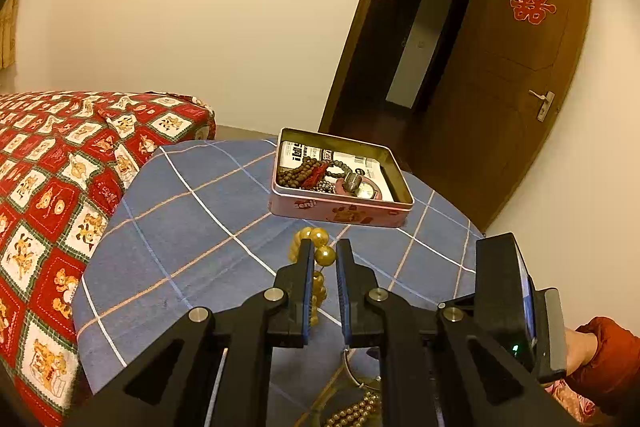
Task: Organize jewelry
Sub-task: 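Carry both held items over the pink tin and open both tools inside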
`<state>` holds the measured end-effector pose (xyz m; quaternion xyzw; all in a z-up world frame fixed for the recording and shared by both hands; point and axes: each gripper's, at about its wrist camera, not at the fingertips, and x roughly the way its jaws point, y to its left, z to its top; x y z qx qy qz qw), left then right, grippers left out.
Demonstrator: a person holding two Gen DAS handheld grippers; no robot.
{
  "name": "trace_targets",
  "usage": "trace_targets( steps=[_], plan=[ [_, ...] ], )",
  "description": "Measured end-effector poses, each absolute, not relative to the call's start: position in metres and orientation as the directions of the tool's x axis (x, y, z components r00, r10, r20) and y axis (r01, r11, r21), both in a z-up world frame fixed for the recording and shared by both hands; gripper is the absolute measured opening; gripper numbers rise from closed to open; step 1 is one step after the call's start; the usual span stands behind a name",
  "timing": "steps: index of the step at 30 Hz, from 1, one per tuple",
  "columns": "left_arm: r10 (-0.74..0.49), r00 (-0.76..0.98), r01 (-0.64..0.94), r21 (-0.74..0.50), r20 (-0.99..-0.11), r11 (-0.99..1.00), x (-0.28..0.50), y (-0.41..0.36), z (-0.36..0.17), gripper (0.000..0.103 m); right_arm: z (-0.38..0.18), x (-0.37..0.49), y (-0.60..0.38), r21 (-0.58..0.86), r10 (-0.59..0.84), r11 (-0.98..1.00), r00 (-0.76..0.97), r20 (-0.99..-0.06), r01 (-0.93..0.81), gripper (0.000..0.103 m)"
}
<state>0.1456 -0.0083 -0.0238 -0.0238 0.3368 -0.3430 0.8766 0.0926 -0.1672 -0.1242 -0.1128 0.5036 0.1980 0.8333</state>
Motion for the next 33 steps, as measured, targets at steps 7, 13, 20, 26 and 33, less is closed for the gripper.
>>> trace_targets(
  steps=[7,13,20,26,33],
  plan=[
    [-0.618,0.540,0.584,-0.275,-0.571,0.764,0.146,-0.008,-0.025,0.010,-0.114,0.107,-0.197,0.077,0.235,0.937,0.450,-0.862,-0.342,0.005],
    [-0.623,0.541,0.588,-0.276,-0.565,0.761,0.150,-0.013,-0.025,0.010,-0.083,0.123,-0.227,0.103,0.220,0.965,0.535,-0.816,-0.241,0.007],
    [-0.638,0.543,0.614,-0.260,-0.545,0.745,0.159,-0.027,-0.015,0.010,-0.052,0.139,-0.249,0.133,0.184,0.983,0.633,-0.752,-0.127,0.007],
    [-0.670,0.551,0.651,-0.246,-0.497,0.718,0.175,-0.048,0.007,0.010,-0.029,0.161,-0.277,0.175,0.146,0.984,0.697,-0.702,-0.030,0.007],
    [-0.715,0.571,0.695,-0.226,-0.404,0.683,0.199,-0.078,0.038,0.010,-0.015,0.190,-0.302,0.202,0.095,0.978,0.743,-0.662,0.055,0.007]
  ],
)
